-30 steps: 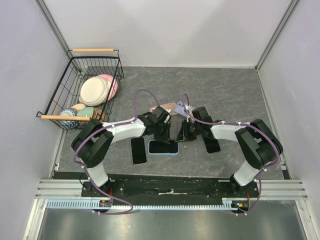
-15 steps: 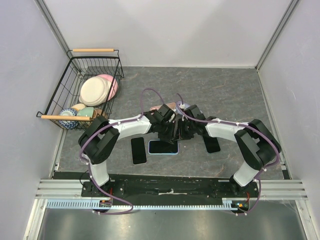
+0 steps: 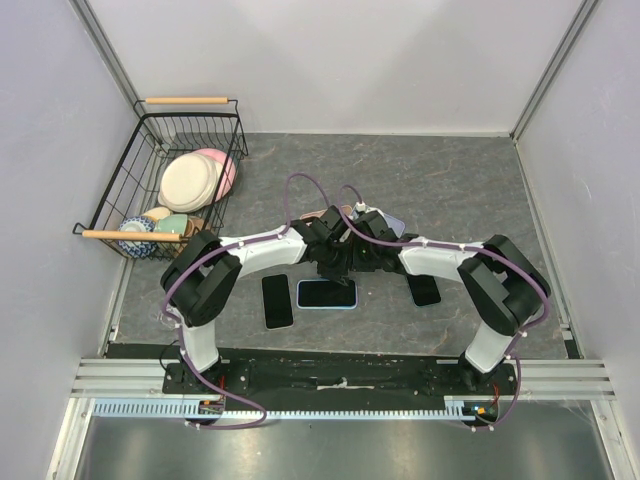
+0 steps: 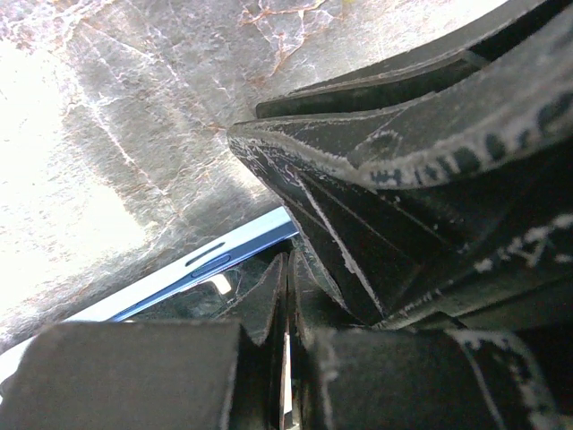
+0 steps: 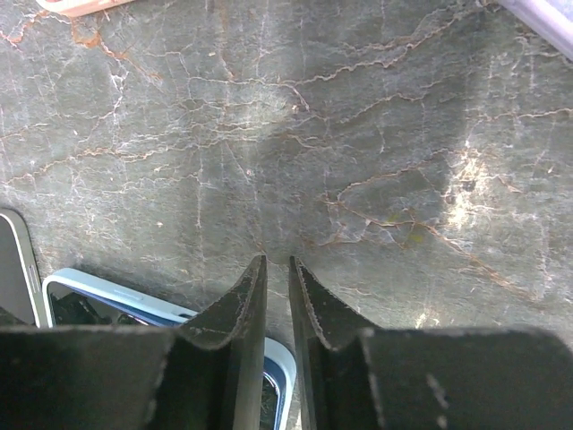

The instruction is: Put the phone into the phone case

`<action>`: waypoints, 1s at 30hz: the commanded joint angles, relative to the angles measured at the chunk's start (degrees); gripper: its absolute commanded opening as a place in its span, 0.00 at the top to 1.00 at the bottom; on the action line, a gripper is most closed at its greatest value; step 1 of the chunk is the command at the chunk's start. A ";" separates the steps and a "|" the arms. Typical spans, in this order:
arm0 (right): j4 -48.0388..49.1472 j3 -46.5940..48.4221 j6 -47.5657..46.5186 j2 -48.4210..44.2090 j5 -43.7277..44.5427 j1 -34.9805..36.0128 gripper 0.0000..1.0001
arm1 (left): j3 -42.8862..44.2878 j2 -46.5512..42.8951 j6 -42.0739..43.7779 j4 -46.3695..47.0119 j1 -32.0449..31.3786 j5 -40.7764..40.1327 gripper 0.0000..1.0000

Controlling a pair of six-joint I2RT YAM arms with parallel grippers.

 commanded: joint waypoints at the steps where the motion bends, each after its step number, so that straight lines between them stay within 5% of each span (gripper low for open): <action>1: -14.87 -5.72 -5.36 4.53 7.24 3.27 0.73 | -0.63 4.97 2.31 -2.47 -2.08 -6.28 0.98; 8: -9.87 -10.01 -5.27 -5.57 -2.17 -0.67 0.63 | -2.39 3.66 2.92 -3.26 -2.00 -7.60 0.98; 15: -1.17 -17.75 -6.41 -14.64 -17.18 -4.46 0.38 | -3.62 2.51 3.37 -3.44 -2.00 -7.08 0.98; 30: 7.80 -21.54 -3.69 -8.14 -17.38 -8.85 0.51 | -4.15 1.90 3.37 -4.32 -2.00 -8.39 0.98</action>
